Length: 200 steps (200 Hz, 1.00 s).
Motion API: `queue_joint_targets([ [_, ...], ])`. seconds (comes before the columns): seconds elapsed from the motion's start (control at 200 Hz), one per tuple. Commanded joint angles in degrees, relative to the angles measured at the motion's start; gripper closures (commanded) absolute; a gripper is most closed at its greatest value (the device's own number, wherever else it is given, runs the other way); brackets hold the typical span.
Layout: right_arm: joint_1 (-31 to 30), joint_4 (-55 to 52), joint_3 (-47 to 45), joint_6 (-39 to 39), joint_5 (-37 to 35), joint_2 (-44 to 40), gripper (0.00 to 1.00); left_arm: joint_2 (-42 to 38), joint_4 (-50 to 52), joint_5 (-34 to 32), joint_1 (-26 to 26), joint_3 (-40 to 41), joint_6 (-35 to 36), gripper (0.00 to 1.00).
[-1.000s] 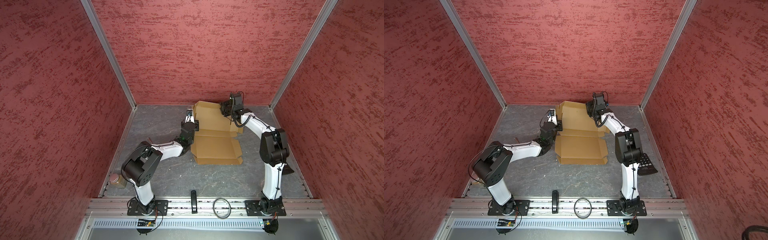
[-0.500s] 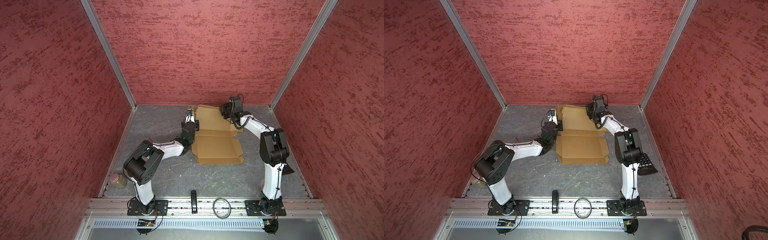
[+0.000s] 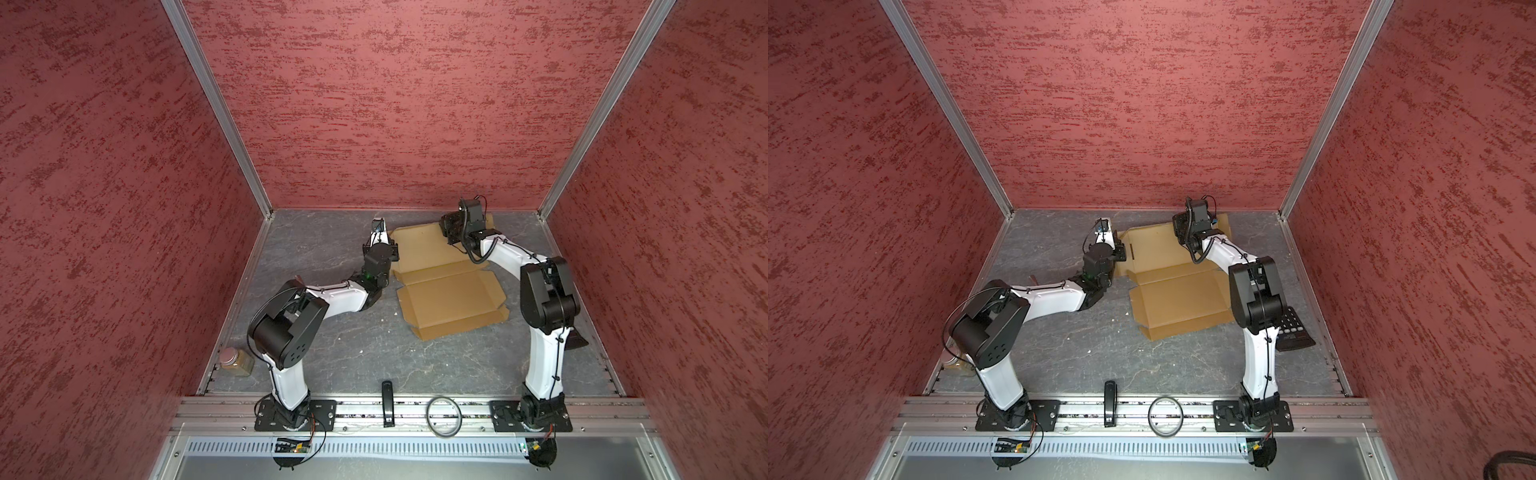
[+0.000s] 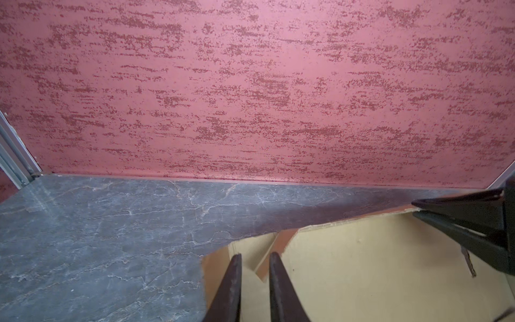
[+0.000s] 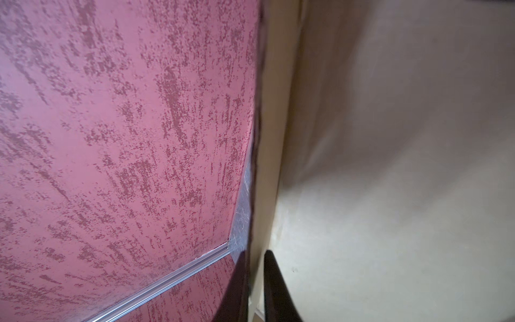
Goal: Assemble paper box
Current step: First fold the bottom flaps of a flat cardboard box at the center of the table.
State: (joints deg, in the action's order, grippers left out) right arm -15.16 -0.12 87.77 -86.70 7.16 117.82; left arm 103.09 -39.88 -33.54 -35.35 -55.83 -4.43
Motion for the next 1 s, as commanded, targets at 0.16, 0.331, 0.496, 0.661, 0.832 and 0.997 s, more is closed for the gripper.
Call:
queue_joint_targets([
  [0.16,0.22,9.88,-4.63,-4.71,-3.03,-3.75,0.92,-1.24,2.77,-0.45,0.75,0.53,-3.43,0.74],
  [0.331,0.34,12.15,-5.83,-4.72,-2.78,-3.65,0.94,-2.57,6.24,0.35,1.62,0.24,-5.20,0.69],
  [0.496,0.35,12.49,-6.40,-3.98,-2.63,-3.65,0.95,-3.57,13.97,4.46,2.96,-2.68,-8.52,0.61],
  [0.661,0.48,14.06,-7.94,-3.70,-2.33,-3.70,0.96,-5.59,26.10,10.97,4.73,-7.54,-14.37,0.51],
  [0.832,0.48,15.75,-9.41,-2.36,-1.76,-3.89,0.97,-5.55,40.28,21.43,6.67,-15.09,-21.98,0.41],
  [0.997,0.52,18.58,-12.25,-1.60,-1.24,-4.31,0.98,-4.58,49.53,29.36,7.15,-20.85,-27.16,0.34],
])
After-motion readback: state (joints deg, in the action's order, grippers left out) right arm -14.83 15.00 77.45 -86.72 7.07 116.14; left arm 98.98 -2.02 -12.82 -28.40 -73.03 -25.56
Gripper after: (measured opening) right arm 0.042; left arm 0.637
